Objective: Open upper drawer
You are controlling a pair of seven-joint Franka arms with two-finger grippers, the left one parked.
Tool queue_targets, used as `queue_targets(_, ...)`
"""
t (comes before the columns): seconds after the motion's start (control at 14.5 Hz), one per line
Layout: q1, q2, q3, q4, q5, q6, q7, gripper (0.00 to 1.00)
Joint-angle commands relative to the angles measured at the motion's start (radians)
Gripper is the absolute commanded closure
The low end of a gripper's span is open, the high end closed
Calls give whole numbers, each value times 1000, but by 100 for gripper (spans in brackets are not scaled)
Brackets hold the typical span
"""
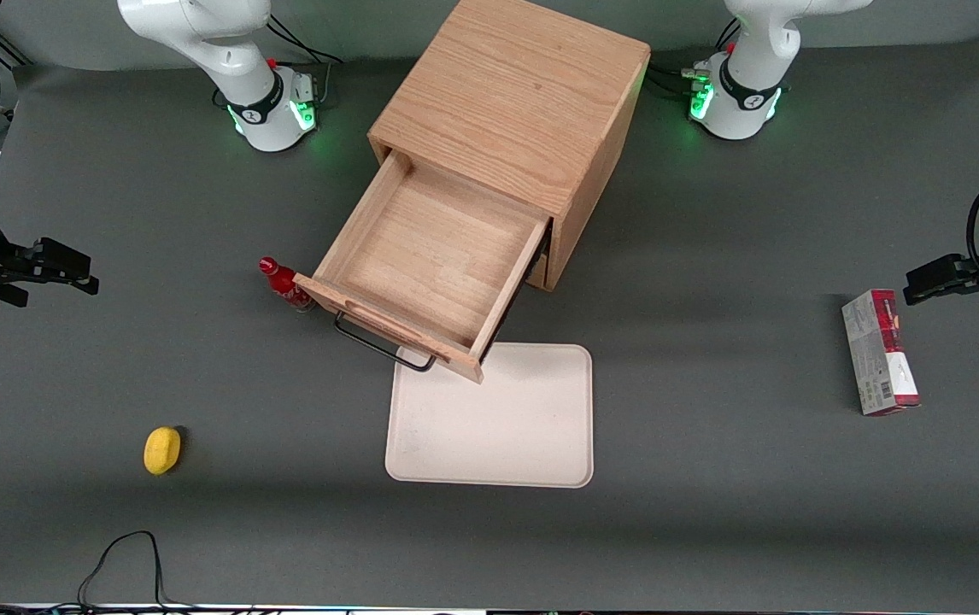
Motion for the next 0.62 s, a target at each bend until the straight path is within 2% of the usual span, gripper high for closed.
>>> queue_targets(0.0,-11,-22,10,-14,-32,10,27,0)
queue_targets(0.55,-10,-15,5,9,-32,-30,31,0)
